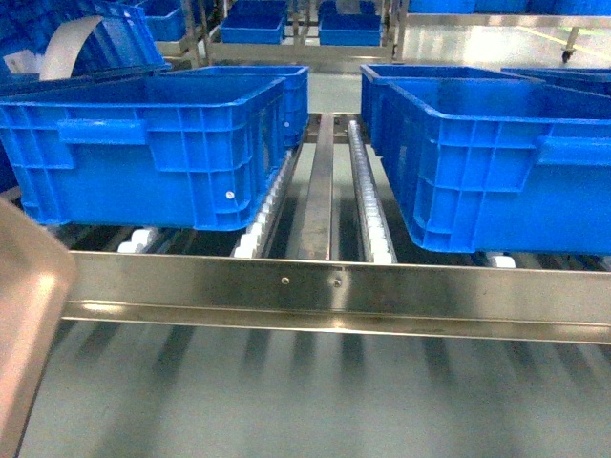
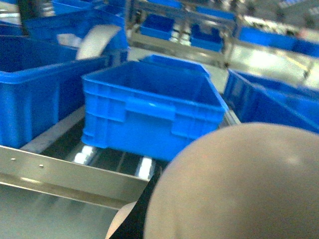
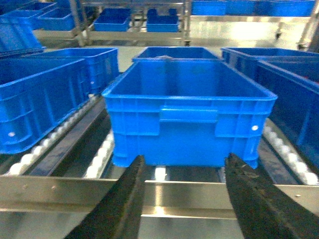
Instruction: Place part in tray to right shelf
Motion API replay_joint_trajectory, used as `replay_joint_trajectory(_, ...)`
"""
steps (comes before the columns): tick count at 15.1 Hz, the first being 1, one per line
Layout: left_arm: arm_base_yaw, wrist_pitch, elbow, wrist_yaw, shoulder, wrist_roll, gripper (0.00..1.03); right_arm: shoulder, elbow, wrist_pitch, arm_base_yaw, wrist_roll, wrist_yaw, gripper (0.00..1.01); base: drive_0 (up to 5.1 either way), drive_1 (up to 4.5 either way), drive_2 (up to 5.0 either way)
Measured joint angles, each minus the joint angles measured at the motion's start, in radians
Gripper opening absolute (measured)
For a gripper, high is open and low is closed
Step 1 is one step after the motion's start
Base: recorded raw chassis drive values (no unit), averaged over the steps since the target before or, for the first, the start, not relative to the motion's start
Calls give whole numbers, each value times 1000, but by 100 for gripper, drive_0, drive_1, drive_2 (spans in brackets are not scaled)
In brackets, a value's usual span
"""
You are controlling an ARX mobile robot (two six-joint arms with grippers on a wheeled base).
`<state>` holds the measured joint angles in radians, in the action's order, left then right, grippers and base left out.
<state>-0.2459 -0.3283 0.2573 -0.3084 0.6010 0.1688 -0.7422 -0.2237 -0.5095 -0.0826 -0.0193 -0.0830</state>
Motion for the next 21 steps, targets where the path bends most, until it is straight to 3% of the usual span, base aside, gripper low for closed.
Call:
replay_joint_trajectory(1,19,1,-36,87,-23,-78,13,33,30,4,55,1,72,40,0,0,0)
replay_joint_trajectory(2,43,2,-58,116,-37,-110,13,66,50,7,86,4,74,28,0,0,0)
replay_joint_trajectory(4,99,3,-102,150,-114,-145,13,131,97,30,81,5,85,1,0,0,0)
replay_joint_trajectory(6,135,24,-146,196,-169,-151,13,196,130,61,83,8,83,2,0,0,0)
replay_joint_trajectory(7,201,42,-164,281,-197,-149,13,224,143,76,83,8,83,2,0,0,0)
replay_joint_trajectory(8,255,52,-178,290,-224,-153,13,257,155,97,83,8,83,2,0,0,0)
replay_joint_trajectory(12,243,99,-211,306,-310,-154,13,372,186,180,83,9,84,2,0,0,0)
replay_joint_trajectory(13,244,112,-217,307,-330,-154,13,379,211,140,83,10,83,2,0,0,0)
replay_joint_trajectory(17,244,132,-243,308,-401,-154,13,478,211,247,83,11,83,2,0,0,0)
replay_joint_trajectory(19,244,181,-243,308,-439,-154,13,521,211,283,83,11,83,2,0,0,0)
replay_joint_trajectory(20,244,334,-243,309,-548,-155,13,538,211,308,83,11,83,2,0,0,0)
replay_joint_trajectory(21,244,332,-243,308,-591,-155,13,553,211,320,83,11,84,2,0,0,0)
